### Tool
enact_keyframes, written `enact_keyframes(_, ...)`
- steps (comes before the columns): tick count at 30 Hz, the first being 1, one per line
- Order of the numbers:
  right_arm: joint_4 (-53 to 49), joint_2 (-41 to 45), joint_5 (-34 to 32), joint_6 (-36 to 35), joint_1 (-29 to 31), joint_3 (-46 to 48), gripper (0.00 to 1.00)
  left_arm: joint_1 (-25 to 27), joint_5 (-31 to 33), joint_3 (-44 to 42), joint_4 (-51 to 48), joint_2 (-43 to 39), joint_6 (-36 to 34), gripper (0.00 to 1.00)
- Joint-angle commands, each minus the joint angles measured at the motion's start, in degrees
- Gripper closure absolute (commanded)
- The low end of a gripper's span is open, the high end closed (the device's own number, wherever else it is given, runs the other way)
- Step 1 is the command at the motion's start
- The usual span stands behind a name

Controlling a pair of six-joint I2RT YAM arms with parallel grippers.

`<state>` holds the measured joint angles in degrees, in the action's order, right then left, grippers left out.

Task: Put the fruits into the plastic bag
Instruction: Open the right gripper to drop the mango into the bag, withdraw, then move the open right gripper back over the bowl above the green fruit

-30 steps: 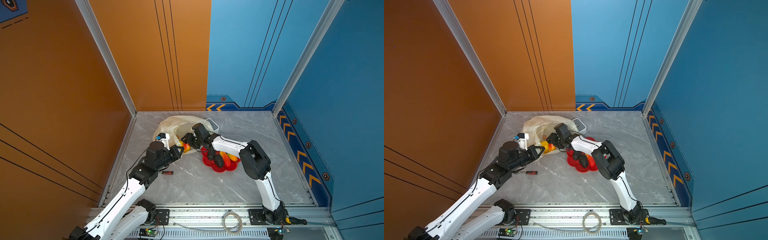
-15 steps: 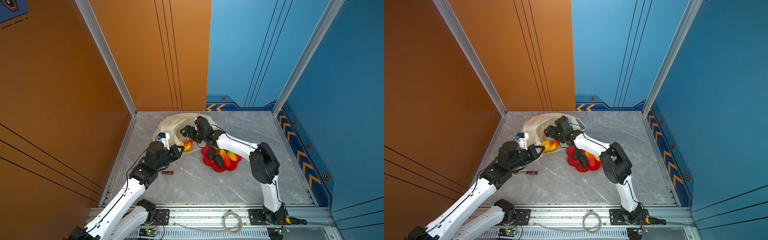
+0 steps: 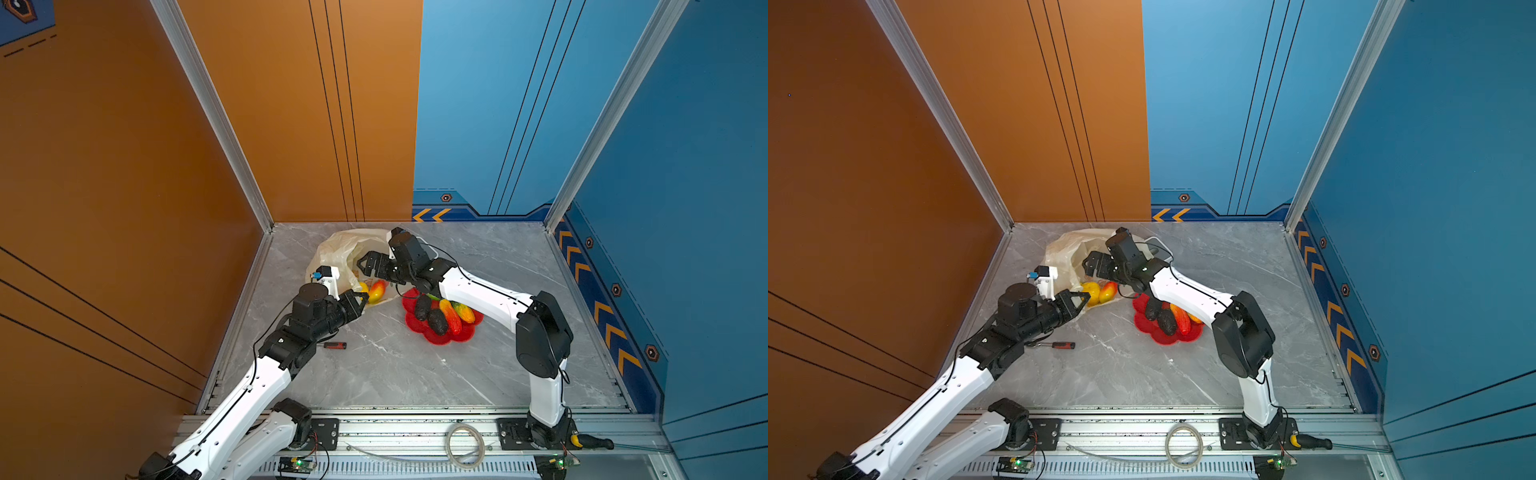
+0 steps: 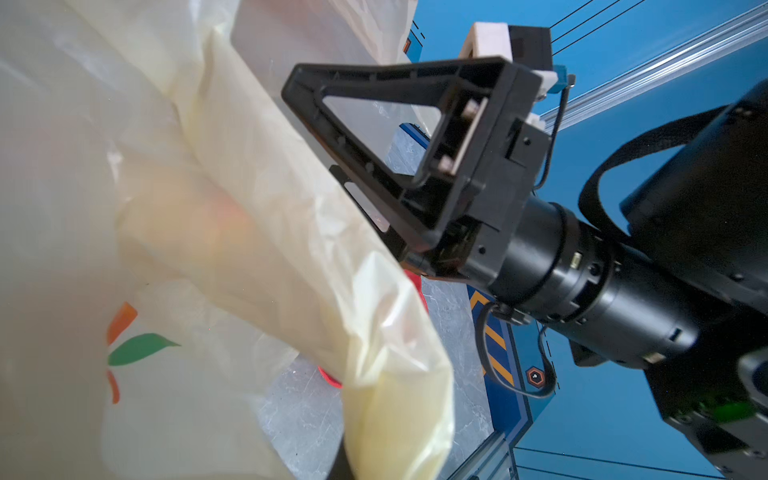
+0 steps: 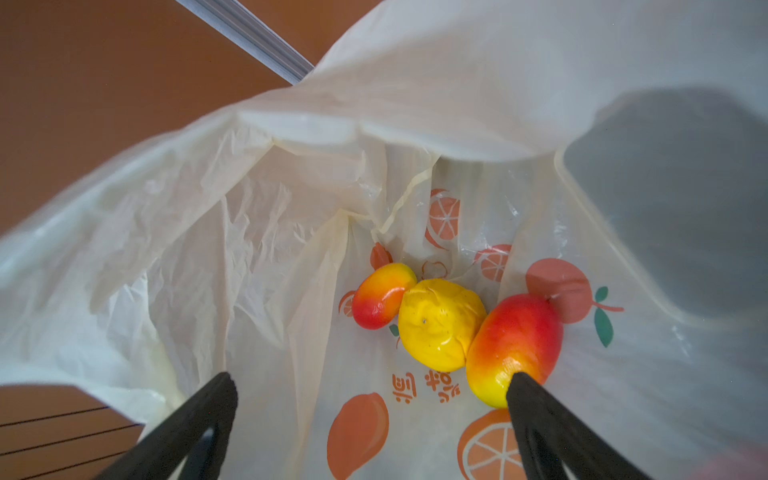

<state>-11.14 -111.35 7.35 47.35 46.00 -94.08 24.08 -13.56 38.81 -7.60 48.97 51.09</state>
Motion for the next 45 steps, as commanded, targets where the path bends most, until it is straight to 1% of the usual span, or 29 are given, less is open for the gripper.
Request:
enact_keyframes(1,-3.9,6.1,-1.0,-3.6,0.9,2.0,0.00,0.4,-0.2,-1.1,1.2,0.1,0.5,1.00)
enact_keyframes(5,-5.3,12.0,-1.6,-4.8,1.4,6.4,0.00,0.4,-0.2,-1.4,1.3,-0.1,0.5,1.00)
enact_keyframes(9,-9.4,19.0,-5.7,-7.9,2.7,10.3,0.00,0.2,-0.1,-1.0,0.5,-0.1,-0.1,1.00)
enact_keyframes(11,-12.9,22.6,-9.5,-10.4,3.5,11.4,0.00,0.1,-0.1,-0.8,0.4,0.0,-0.2,1.00)
enact_keyframes(15,-18.2,32.4,-20.9,-15.7,4.5,16.0,0.00,0.0,-0.2,-0.3,0.2,0.2,-0.5,1.00)
enact_keyframes(16,-18.2,35.1,-22.7,-16.3,4.1,17.8,0.00,0.0,-0.2,-0.2,0.0,0.2,-0.5,1.00)
enact_keyframes(18,-17.8,41.1,-25.6,-15.1,2.1,22.8,0.00,0.0,-0.1,0.1,-0.4,0.2,-0.8,1.00)
enact_keyframes(19,-17.6,43.5,-25.1,-14.2,0.2,25.0,0.00,0.0,0.0,0.1,-0.6,0.2,-0.9,1.00)
enact_keyframes(23,-15.3,52.8,-13.0,-13.5,-11.3,33.7,0.00,-0.1,-0.1,0.3,-0.8,0.6,-1.0,1.00)
enact_keyframes(25,-16.9,56.1,-10.9,-13.4,-15.1,36.4,0.00,-0.1,0.0,0.2,-0.8,0.7,-1.0,1.00)
enact_keyframes(27,-20.5,57.4,-9.8,-14.3,-18.3,37.3,0.00,-0.1,0.0,0.3,-0.9,0.8,-1.1,1.00)
enact_keyframes(29,-25.1,56.5,-8.4,-15.3,-21.3,37.1,0.00,-0.1,0.2,0.6,-1.1,1.0,-1.2,1.00)
enact_keyframes(31,-27.5,54.7,-5.8,-15.5,-23.3,37.2,0.00,-0.2,0.1,0.9,-1.3,1.3,-1.4,1.00)
enact_keyframes(34,-27.8,51.5,-1.3,-14.8,-24.7,37.3,0.00,-0.2,0.0,1.4,-1.8,1.7,-1.7,1.00)
enact_keyframes(38,-27.2,45.7,2.5,-13.1,-24.7,35.1,0.05,-0.2,0.0,1.4,-2.1,1.7,-1.8,1.00)
enact_keyframes(45,-25.0,36.8,5.5,-10.9,-24.6,30.1,0.15,-0.3,0.1,1.6,-2.4,1.4,-2.0,1.00)
